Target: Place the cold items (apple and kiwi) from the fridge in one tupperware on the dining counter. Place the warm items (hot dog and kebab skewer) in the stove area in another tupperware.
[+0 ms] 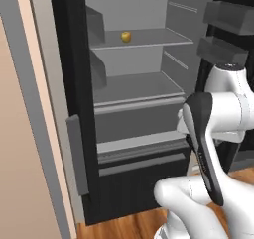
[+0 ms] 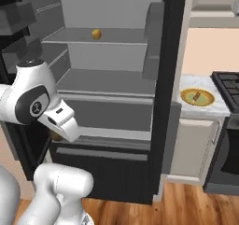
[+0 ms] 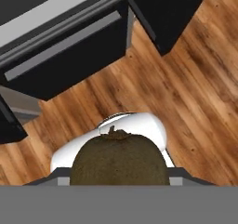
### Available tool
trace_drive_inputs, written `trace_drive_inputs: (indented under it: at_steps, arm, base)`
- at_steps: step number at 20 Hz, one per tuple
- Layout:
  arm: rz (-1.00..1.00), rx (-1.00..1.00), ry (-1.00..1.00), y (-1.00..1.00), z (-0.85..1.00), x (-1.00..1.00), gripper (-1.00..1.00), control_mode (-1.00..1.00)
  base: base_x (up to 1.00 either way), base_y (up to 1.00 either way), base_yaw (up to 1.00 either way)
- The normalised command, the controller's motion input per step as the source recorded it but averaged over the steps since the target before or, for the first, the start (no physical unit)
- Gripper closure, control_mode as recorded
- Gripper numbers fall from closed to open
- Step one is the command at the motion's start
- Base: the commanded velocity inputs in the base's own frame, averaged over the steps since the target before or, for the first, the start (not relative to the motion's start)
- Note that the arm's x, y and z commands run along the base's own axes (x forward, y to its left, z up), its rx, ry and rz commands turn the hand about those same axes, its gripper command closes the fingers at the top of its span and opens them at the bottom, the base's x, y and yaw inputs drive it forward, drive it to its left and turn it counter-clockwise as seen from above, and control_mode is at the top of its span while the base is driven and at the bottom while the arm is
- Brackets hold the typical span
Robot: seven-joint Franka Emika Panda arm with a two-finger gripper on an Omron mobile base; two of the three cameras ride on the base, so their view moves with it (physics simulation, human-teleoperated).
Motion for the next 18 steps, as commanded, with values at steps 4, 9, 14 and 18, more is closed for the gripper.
trace_drive_inputs:
  at_steps: [4,9,14,18]
  arm:
    - [0.00,0.00,0.00,0.00,0.00,0.00,1.00,1.00]
    - [0.00,0.00,0.00,0.00,0.00,0.00,1.00,1.00]
    - [0.00,0.00,0.00,0.00,0.00,0.00,1.00,1.00]
    - [0.00,0.00,0.00,0.00,0.00,0.00,1.00,1.00]
  base:
    - [-0.75,0.23,-0.51]
    - [-0.71,0.03,-0.68]
    - [-0.67,0.07,-0.80]
    - [-0.67,0.04,-0.80]
